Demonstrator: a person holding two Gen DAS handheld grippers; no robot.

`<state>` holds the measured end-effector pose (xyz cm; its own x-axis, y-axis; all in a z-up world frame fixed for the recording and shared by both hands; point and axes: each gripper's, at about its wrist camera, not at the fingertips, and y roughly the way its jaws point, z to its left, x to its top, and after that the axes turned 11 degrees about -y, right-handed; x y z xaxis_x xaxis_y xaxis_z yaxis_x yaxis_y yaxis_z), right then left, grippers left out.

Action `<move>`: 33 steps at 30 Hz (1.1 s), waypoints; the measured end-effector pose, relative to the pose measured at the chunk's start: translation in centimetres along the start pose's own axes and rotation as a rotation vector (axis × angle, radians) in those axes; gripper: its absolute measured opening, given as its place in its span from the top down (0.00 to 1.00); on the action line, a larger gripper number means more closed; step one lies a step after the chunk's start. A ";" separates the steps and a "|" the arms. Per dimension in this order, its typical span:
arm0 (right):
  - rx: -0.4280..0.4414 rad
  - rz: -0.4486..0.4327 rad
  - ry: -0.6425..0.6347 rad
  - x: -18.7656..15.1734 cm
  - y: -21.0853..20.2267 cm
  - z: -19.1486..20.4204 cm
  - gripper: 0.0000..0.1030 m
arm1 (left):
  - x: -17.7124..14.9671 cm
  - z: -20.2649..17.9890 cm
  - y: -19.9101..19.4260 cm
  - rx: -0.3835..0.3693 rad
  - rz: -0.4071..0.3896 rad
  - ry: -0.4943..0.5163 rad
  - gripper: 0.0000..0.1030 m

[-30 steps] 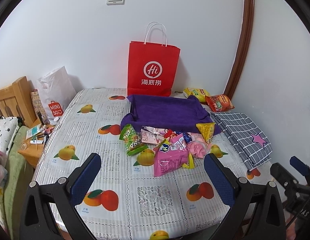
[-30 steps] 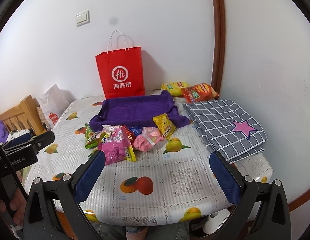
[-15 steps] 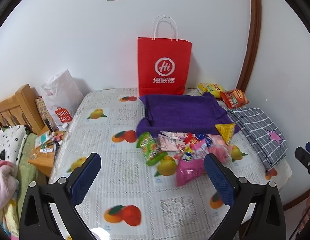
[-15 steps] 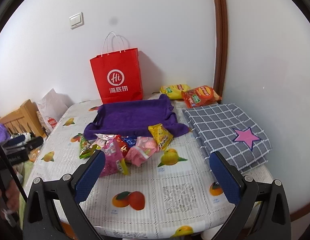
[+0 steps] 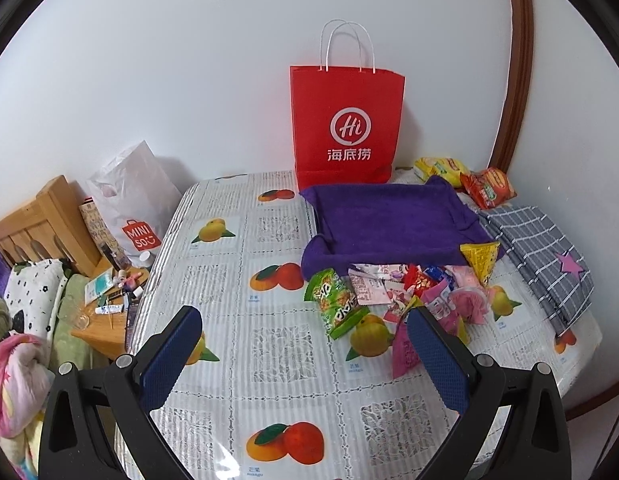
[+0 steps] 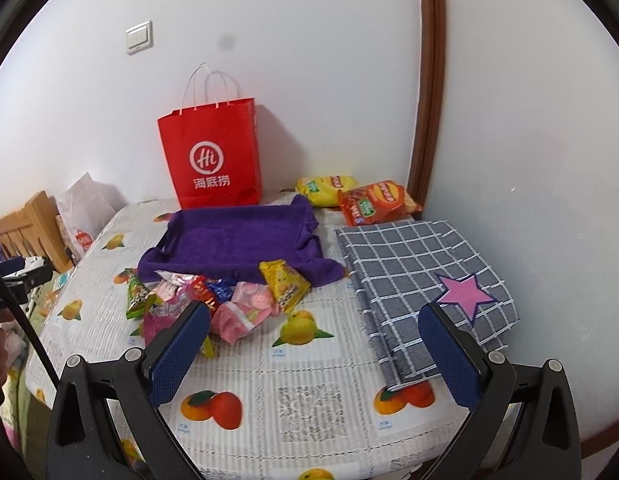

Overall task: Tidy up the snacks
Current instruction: 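Reach the left tool to the green packet while the right tool reaches the yellow packet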

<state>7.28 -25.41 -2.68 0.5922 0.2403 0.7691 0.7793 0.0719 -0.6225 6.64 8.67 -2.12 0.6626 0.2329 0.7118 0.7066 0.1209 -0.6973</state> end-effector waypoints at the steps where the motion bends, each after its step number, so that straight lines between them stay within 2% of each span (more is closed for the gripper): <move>1: -0.012 0.000 0.000 0.1 0.0 -0.4 0.00 | 0.0 -0.1 0.2 0.006 -0.002 0.011 0.00; 5: -0.021 -0.002 -0.008 0.4 0.7 -1.1 0.00 | 0.3 0.2 1.4 0.014 0.008 0.003 0.00; 12: 0.019 0.032 -0.059 0.4 5.7 0.3 0.00 | 0.5 0.3 5.7 -0.042 0.066 -0.043 0.02; 14: 0.036 0.017 -0.066 0.4 7.3 1.0 0.00 | 0.6 0.2 7.0 -0.086 0.079 -0.051 0.05; 19: 0.080 0.049 -0.055 0.3 11.8 2.6 0.00 | 0.7 0.3 10.3 -0.138 0.115 -0.101 0.05; 25: 0.079 0.070 -0.070 0.7 16.5 4.0 0.04 | -0.3 0.2 14.3 -0.123 0.187 -0.125 0.05; 33: 0.103 0.101 -0.023 0.6 21.3 4.2 0.05 | -0.7 0.2 18.3 -0.092 0.229 -0.128 0.05</move>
<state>23.35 -19.68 -16.07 0.6606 0.2732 0.6993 0.6903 0.1453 -0.7088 19.06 10.96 -15.37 0.7751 0.3645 0.5161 0.5654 -0.0355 -0.8241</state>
